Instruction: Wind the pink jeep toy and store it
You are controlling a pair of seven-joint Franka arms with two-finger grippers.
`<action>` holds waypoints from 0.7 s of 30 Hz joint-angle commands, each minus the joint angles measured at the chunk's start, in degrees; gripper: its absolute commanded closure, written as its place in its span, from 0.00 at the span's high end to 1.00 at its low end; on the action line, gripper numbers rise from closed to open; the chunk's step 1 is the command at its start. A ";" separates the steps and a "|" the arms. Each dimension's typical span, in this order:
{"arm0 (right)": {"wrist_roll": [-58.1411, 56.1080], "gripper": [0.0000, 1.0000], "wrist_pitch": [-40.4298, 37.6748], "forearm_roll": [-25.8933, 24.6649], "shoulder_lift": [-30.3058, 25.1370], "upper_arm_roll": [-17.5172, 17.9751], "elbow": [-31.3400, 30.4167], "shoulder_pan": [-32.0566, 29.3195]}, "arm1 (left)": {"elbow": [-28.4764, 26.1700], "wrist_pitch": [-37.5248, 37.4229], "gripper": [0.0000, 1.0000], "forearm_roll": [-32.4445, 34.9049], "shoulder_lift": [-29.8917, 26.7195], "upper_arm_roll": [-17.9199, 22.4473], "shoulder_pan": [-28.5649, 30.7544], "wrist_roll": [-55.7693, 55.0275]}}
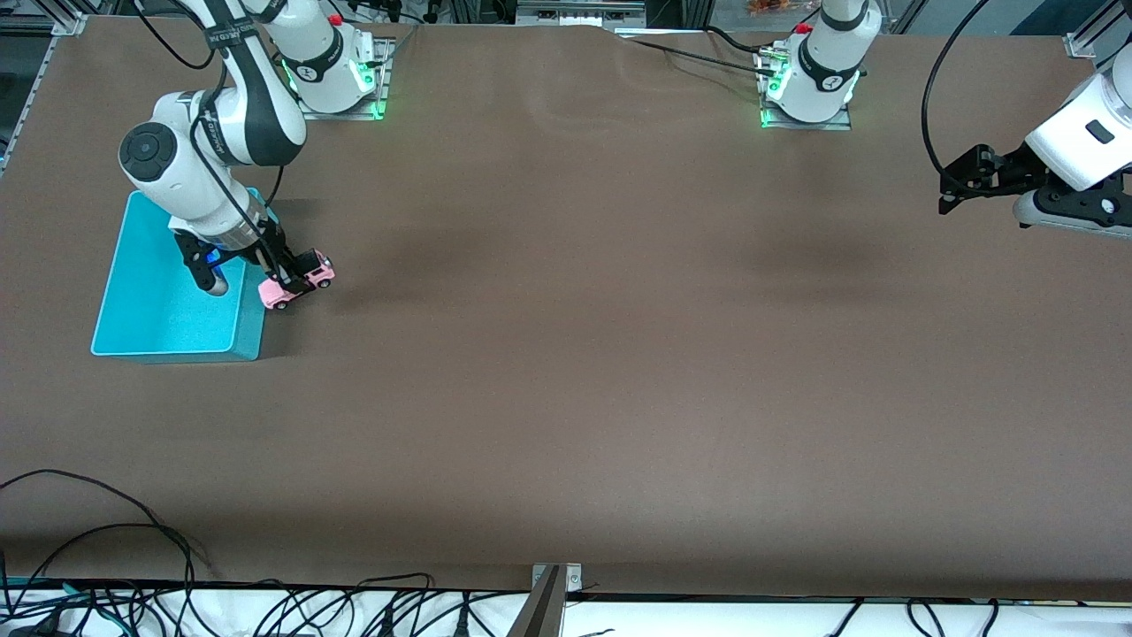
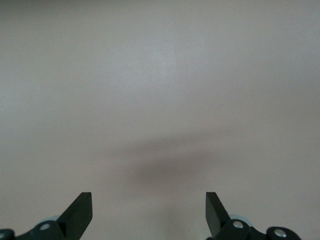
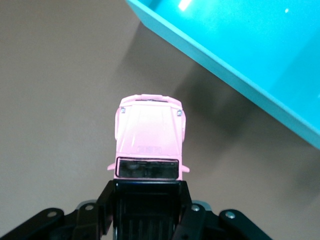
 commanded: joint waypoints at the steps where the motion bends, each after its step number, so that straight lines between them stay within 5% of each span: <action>1: -7.23 0.00 -3.50 0.52 -2.46 -1.41 0.18 -0.72 | 0.62 -0.22 1.00 -0.95 0.10 -0.37 0.57 -0.22; 21: -29.74 0.00 -10.36 -0.27 -4.48 -10.11 0.18 -1.33 | 0.62 -0.22 1.00 -0.95 0.19 -0.37 0.66 -0.22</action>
